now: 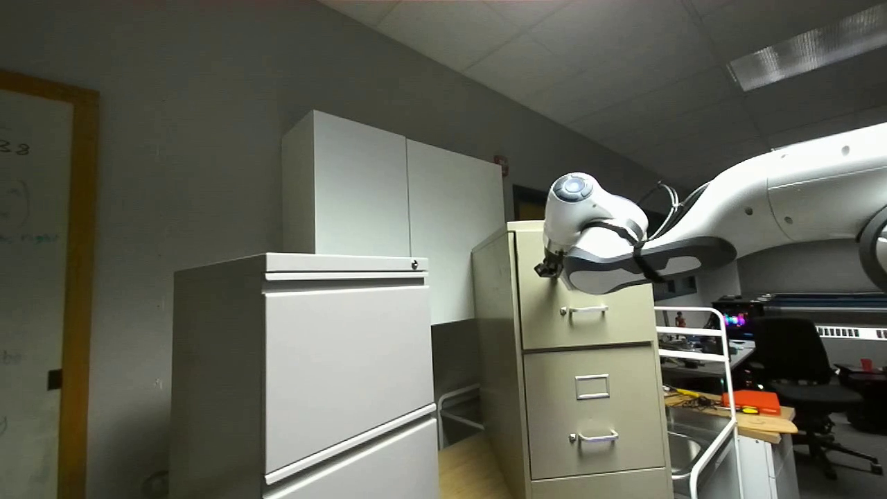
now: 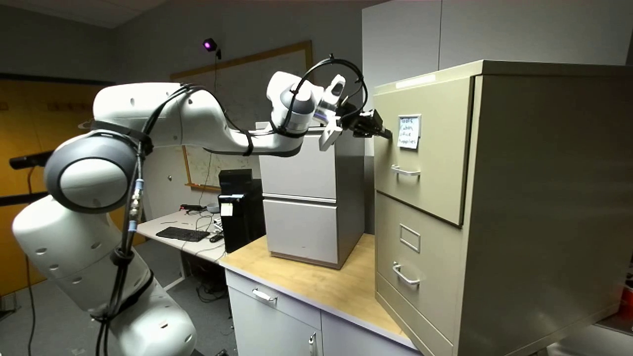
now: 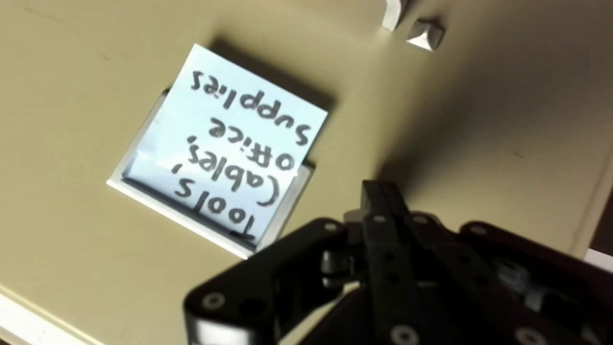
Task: Close the top right drawer
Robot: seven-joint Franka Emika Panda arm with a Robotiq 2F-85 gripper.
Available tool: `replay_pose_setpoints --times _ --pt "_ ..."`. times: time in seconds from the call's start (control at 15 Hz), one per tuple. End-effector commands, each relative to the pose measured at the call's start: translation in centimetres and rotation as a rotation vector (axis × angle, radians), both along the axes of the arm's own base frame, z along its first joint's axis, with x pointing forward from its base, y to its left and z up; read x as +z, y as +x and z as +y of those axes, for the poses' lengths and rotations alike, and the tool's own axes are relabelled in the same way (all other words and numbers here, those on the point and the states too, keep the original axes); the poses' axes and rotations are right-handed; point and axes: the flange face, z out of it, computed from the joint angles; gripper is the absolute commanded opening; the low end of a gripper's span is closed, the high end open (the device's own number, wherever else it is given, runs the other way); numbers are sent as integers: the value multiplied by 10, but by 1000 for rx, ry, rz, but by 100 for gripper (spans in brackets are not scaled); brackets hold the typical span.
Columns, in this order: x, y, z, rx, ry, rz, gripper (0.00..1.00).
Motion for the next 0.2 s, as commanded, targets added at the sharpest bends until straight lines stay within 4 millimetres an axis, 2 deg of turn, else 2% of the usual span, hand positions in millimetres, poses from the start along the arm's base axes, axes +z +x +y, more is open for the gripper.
replay_pose_setpoints --times 0.0,0.13 --pt "-15 47 -25 34 14 3 0" --pt "-16 48 -30 36 25 3 0"
